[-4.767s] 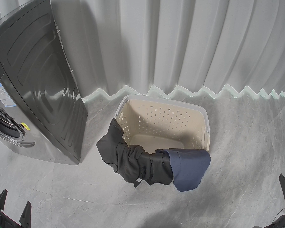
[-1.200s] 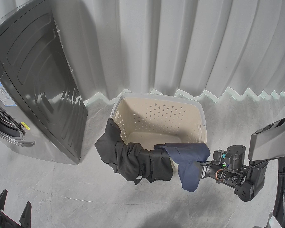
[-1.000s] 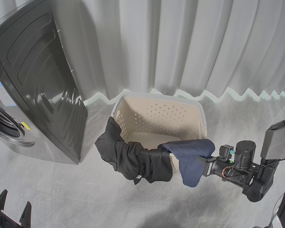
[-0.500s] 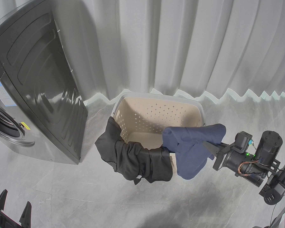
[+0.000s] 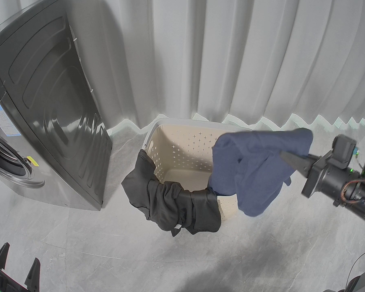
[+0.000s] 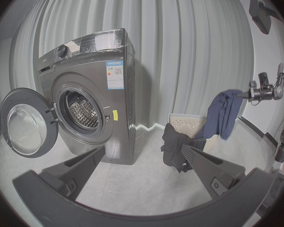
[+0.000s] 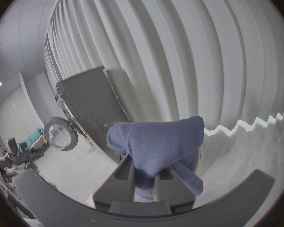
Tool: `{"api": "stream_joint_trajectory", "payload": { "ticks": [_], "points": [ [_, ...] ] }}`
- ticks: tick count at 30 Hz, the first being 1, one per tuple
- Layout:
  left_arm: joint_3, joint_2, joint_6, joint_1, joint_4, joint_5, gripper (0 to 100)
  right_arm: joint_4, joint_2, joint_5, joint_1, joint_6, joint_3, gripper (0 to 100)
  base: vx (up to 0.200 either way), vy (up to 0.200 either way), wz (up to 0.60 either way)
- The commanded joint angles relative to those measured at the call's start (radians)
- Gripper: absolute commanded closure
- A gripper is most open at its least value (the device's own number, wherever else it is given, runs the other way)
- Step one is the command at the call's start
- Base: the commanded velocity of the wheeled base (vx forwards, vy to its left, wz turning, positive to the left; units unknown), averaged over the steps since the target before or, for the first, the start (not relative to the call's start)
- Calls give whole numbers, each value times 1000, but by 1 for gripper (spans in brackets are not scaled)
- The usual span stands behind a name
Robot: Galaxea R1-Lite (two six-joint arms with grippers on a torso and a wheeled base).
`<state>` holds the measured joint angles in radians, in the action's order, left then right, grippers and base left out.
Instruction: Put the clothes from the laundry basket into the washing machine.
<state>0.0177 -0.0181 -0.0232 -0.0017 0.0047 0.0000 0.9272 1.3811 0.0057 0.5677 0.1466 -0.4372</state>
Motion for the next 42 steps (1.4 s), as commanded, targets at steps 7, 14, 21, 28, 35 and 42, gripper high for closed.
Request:
{"api": "stream_joint_trajectory", "payload": {
  "ticks": [7,14,21,28,35,42],
  "points": [
    [-15,17,-4,0,0,0,0,-62,-206,-4,1,-28,-46,100,-171,0,0],
    [-15,17,-4,0,1,0,0,-57,-205,0,3,-30,-35,100,-200,0,0],
    [-15,17,-3,0,1,2,0,-56,-206,0,1,-30,-34,100,-57,0,0],
    [-15,17,-4,0,1,0,0,-56,-205,5,3,-30,-32,100,0,171,0],
    [-15,17,-4,0,1,0,0,-56,-205,5,3,-30,-32,100,0,200,0],
    [-15,17,-4,0,1,0,0,-56,-203,7,3,-30,-32,100,0,200,0]
  ]
}}
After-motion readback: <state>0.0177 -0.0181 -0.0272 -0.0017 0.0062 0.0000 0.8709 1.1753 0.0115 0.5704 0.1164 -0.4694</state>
